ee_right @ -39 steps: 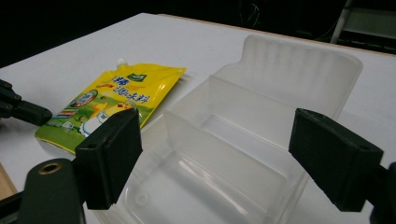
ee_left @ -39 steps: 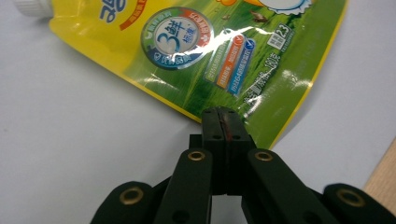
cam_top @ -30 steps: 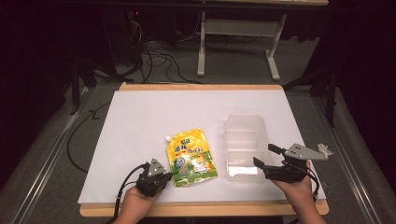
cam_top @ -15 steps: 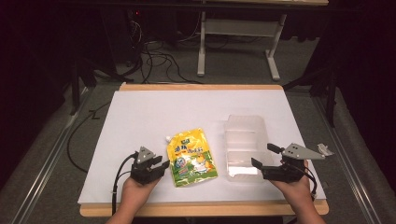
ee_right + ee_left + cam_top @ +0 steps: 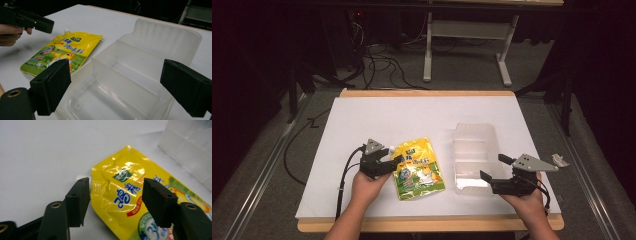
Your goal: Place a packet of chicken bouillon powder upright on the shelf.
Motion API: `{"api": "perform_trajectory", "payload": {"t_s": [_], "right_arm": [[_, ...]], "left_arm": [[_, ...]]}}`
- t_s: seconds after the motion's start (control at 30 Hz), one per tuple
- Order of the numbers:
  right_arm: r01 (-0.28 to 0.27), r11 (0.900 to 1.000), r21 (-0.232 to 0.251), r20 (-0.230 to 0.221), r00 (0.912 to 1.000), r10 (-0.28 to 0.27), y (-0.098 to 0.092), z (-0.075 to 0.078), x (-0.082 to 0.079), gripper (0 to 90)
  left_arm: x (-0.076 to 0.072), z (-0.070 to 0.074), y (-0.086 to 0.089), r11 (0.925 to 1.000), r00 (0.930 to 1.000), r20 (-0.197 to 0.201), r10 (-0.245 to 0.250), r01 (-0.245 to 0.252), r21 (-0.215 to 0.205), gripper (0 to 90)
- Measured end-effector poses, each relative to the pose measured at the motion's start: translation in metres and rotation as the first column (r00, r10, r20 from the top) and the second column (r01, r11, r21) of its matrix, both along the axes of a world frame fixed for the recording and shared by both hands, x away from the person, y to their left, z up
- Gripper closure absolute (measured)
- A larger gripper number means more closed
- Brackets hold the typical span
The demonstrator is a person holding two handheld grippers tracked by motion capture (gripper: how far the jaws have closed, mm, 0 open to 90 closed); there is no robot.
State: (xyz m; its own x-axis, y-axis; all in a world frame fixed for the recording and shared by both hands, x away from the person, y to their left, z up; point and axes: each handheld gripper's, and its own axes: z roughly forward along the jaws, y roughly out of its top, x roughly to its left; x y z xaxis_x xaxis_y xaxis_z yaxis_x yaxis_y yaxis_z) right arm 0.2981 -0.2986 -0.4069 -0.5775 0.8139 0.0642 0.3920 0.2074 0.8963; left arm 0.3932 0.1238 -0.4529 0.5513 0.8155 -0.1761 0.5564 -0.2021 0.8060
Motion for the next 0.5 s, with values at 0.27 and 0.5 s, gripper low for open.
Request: {"api": "perform_trajectory", "payload": {"t_s": [0.27, 0.5], "right_arm": [[0.000, 1.000, -0.004, 0.004, 1.0000, 0.000, 0.001, 0.002, -0.005, 10.9], [-0.008, 1.000, -0.011, -0.001, 1.0000, 0.008, 0.002, 0.000, -0.002, 11.8]], "left_arm": [[0.012, -0.020, 0.027, 0.9915, 0.9893, -0.132, 0.062, -0.077, -0.105, 39.9], [0.023, -0.031, 0.023, 0.9854, 0.9813, -0.190, 0.032, -0.062, -0.158, 45.5]]}}
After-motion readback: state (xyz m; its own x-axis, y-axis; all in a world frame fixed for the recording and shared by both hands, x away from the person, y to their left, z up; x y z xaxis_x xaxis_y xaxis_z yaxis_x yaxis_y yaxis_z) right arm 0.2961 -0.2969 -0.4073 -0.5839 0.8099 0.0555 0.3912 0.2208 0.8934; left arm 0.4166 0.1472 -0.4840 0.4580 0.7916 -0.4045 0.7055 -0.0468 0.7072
